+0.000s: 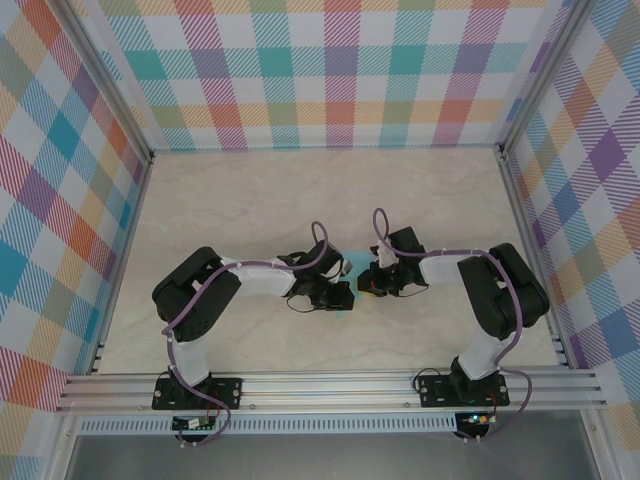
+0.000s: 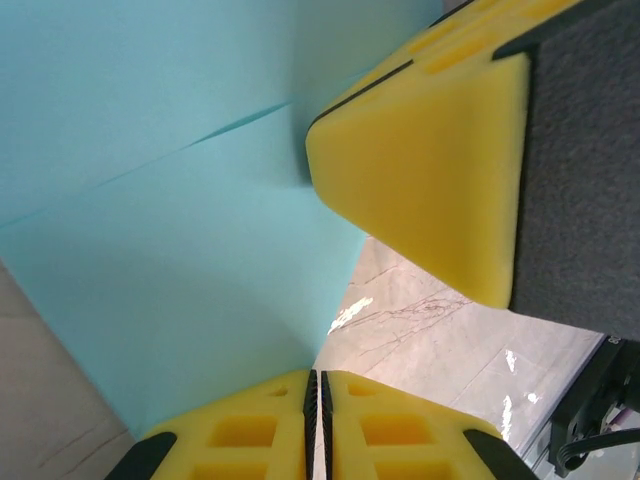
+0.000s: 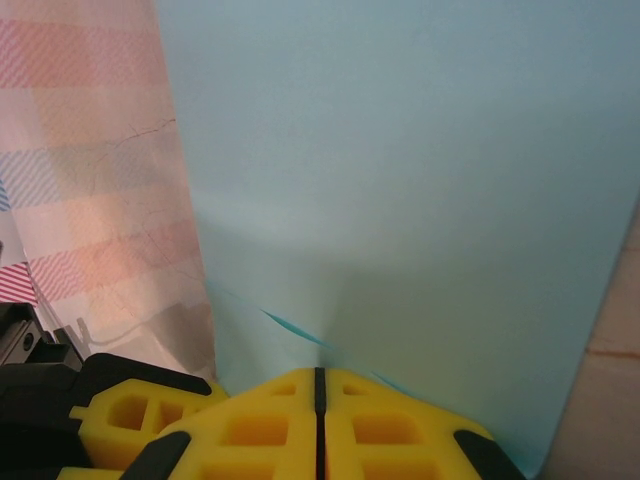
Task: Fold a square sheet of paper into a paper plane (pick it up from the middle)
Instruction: Third fold the triangle at the center of the table.
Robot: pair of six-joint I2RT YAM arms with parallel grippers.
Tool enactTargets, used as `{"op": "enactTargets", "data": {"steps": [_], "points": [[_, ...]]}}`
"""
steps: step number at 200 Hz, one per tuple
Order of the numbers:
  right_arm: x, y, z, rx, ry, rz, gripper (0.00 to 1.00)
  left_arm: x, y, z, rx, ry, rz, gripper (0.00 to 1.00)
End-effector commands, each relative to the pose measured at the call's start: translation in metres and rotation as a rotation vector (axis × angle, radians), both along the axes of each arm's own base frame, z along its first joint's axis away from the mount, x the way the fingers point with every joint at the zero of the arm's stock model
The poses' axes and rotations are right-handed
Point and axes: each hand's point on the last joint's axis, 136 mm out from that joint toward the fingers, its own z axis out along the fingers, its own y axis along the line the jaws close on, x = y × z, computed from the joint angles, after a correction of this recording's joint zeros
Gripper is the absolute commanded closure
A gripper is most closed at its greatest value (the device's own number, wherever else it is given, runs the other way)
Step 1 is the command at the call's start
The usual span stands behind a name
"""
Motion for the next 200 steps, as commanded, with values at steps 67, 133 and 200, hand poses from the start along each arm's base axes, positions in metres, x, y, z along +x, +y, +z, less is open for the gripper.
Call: {"op": "enactTargets", "data": {"steps": [67, 133, 200], "points": [[-0.02, -0.025, -0.038, -0.173, 0.08, -0.001, 0.92, -0.035, 0.028, -0.036, 0.061, 0.156, 0.022, 0.87], [-0.02, -0.028, -0.04, -0.197, 0.082, -0.005, 0.92, -0.059, 0.045, -0.034, 0.082, 0.217, -0.014, 0.88], [-0.021, -0.03, -0.041, -0.206, 0.084, -0.009, 0.92, -0.075, 0.055, -0.035, 0.088, 0.268, -0.033, 0.88]]}}
